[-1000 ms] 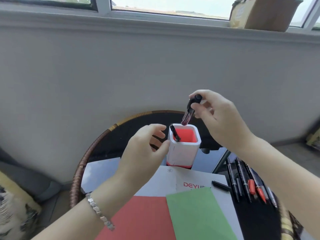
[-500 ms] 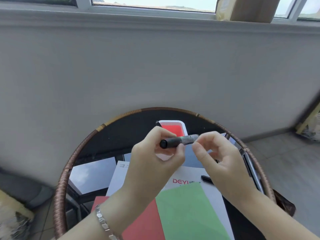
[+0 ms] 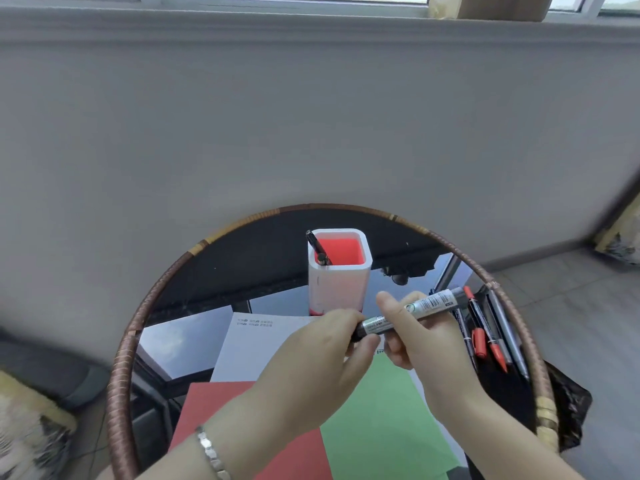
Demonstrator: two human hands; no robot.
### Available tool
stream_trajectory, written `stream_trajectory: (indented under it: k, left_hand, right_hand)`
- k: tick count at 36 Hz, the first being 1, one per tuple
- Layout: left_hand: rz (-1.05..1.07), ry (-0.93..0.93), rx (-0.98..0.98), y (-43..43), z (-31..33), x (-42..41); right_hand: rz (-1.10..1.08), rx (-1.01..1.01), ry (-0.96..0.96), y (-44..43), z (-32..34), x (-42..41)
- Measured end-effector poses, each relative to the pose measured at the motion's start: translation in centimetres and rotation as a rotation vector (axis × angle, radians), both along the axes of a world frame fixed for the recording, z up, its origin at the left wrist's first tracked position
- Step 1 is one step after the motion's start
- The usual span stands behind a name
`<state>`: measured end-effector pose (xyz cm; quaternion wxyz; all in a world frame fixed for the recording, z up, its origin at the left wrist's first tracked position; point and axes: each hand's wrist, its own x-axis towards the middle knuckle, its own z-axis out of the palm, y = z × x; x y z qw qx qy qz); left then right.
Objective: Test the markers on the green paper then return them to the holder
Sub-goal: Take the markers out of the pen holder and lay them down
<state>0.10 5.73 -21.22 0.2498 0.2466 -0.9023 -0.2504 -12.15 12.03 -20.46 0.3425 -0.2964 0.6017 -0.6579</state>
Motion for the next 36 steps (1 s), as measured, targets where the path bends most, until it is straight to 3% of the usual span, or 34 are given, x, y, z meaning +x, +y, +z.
stream_trajectory:
  k: [6, 15, 21, 30, 32, 36]
  left_hand:
    - [-0.079, -0.049, 0.062, 0.3, -0.6, 0.4]
    - [-0.151, -0.017, 0.332, 0.0, -0.2, 1.2]
    - [-0.335, -0.003, 0.737, 0.1, 0.9, 2.0]
    - [-0.459, -0.171, 1.092, 0.1, 1.2, 2.8]
    - [-0.375, -0.198, 1.026, -0.2, 1.5, 2.3]
    - [-0.078, -0.278, 0.397, 0.0, 1.4, 0.9]
  right_hand:
    - [-0.054, -0.039, 0.145, 0.1, -0.5, 0.4]
    - [0.085, -0.140, 0.030, 0.1, -0.6, 1.3]
    - [0.222, -0.231, 0.061, 0.6, -0.8, 1.2]
    - [0.342, -0.227, 0.130, 1.2, -1.3, 1.4]
    - [0.268, -0.194, 0.061, 0.7, -1.6, 1.2]
    - [0.038, -0.096, 0.036, -0.3, -2.5, 0.8]
